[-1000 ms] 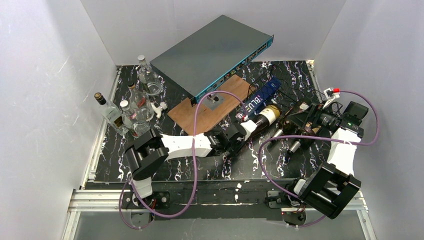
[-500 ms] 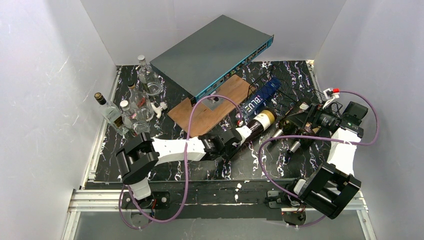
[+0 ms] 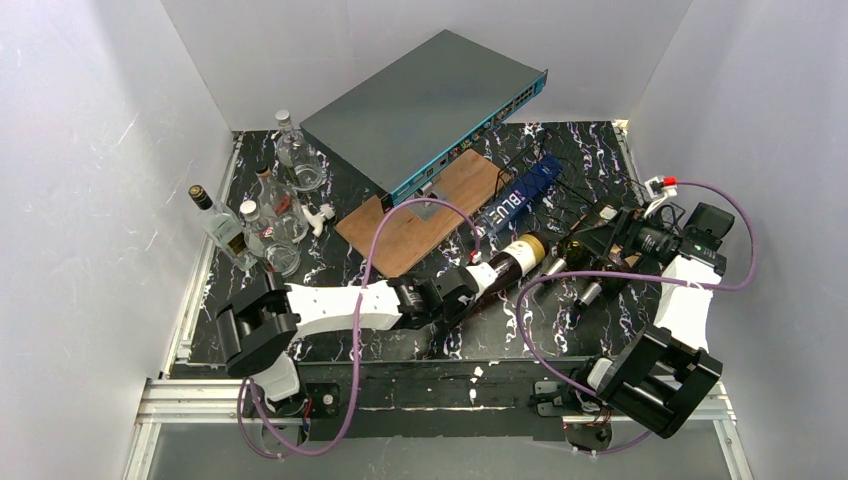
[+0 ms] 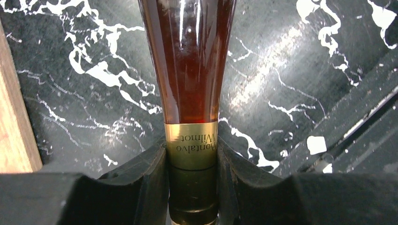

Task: Take the wine bottle off the wine rack
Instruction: Pick up the wine bottle from the wine rack.

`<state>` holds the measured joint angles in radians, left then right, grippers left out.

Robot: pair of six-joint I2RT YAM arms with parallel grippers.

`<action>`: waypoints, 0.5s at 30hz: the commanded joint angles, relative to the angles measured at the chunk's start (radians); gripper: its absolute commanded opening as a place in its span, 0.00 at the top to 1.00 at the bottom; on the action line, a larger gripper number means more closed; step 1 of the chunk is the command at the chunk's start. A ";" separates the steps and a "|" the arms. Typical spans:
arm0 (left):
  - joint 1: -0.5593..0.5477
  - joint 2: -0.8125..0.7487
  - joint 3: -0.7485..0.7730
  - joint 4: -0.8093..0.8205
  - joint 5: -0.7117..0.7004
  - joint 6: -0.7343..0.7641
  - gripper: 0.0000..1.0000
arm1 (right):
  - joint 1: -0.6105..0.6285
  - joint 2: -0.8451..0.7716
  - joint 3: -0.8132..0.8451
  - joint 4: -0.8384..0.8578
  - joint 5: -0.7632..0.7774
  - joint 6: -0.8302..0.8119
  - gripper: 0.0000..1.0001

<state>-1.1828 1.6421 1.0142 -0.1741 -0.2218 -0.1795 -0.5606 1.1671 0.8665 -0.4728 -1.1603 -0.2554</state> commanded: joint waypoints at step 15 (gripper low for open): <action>-0.011 -0.269 0.044 -0.354 -0.022 0.022 1.00 | 0.294 0.043 0.082 -0.171 0.133 -0.248 0.02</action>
<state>-1.1889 1.4563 1.0016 -0.4305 -0.2207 -0.1749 -0.3763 1.1854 0.8875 -0.5770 -1.0931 -0.3946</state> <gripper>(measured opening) 0.326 0.983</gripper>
